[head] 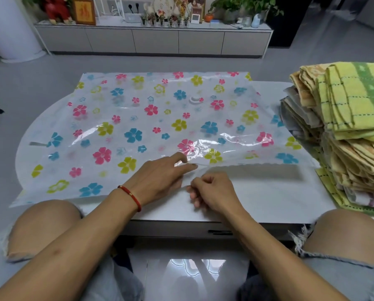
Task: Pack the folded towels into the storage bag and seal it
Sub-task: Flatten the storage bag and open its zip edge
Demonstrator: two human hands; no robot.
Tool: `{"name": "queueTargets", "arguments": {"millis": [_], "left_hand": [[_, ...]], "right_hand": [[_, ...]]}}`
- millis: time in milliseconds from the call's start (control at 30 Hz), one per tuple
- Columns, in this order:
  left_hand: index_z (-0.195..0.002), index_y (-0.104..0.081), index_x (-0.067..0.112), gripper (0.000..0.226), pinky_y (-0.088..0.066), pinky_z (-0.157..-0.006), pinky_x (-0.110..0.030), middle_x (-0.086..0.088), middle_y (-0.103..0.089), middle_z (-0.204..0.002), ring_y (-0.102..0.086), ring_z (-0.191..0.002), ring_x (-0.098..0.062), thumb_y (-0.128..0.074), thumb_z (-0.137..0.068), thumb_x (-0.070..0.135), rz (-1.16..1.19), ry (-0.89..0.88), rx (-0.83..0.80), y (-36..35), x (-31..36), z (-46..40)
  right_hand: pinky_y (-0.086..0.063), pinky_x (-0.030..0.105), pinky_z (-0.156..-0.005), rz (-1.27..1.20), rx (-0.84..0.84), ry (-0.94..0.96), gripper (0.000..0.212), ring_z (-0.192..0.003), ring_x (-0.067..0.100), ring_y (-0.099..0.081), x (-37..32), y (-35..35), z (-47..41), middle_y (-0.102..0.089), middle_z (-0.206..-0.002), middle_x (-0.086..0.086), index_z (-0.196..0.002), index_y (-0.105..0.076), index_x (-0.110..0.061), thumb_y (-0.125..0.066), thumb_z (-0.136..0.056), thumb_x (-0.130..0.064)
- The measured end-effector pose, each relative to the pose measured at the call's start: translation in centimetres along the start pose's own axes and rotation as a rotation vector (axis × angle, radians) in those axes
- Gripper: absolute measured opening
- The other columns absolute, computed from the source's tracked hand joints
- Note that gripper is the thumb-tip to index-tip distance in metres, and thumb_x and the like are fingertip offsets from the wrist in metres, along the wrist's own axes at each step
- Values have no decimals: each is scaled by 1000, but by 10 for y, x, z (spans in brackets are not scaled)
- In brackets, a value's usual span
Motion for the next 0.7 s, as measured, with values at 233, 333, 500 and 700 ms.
{"name": "queueTargets", "arguments": {"millis": [233, 333, 500, 700], "left_hand": [[-139, -34, 31, 57, -54, -65, -39, 6, -42, -138, -59, -97, -19, -58, -90, 46, 115, 44, -1, -4, -1, -4], [-140, -30, 28, 66, -54, -61, -40, 3, -41, -138, -61, -86, -23, -60, -86, 51, 24, 96, 26, -3, -4, -5], [-143, -27, 14, 99, -55, -67, -44, -8, -37, -139, -61, -88, -31, -77, -67, 56, 35, 327, 156, 11, -18, -10], [-149, -16, 14, 102, -42, -56, -33, -10, -37, -139, -57, -81, -29, -76, -69, 37, 53, 309, 194, 14, -2, -2]], "right_hand": [[-55, 37, -63, 886, 162, 659, 24, -88, 23, -69, -47, 1, 29, -66, -119, -8, -112, -70, -26, -50, -101, -31], [-51, 37, -63, 1049, 178, 533, 31, -99, 25, -65, -41, 2, 29, -62, -123, -6, -125, -61, -26, -41, -101, -28], [-48, 40, -77, 881, 161, 250, 54, -108, 33, -62, -18, 2, 47, -52, -137, -5, -150, -38, -31, -44, -97, -26], [-38, 38, -74, 887, 178, 187, 56, -107, 36, -63, -40, -3, 52, -64, -126, 5, -153, -34, -26, -46, -97, -29]]}}
Point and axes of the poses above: each hand's wrist, its own z-axis away from the middle knuckle, its own y-axis out of the back of the hand, x = y × z, the point moved 6 cm from there along -z, towards the middle knuckle
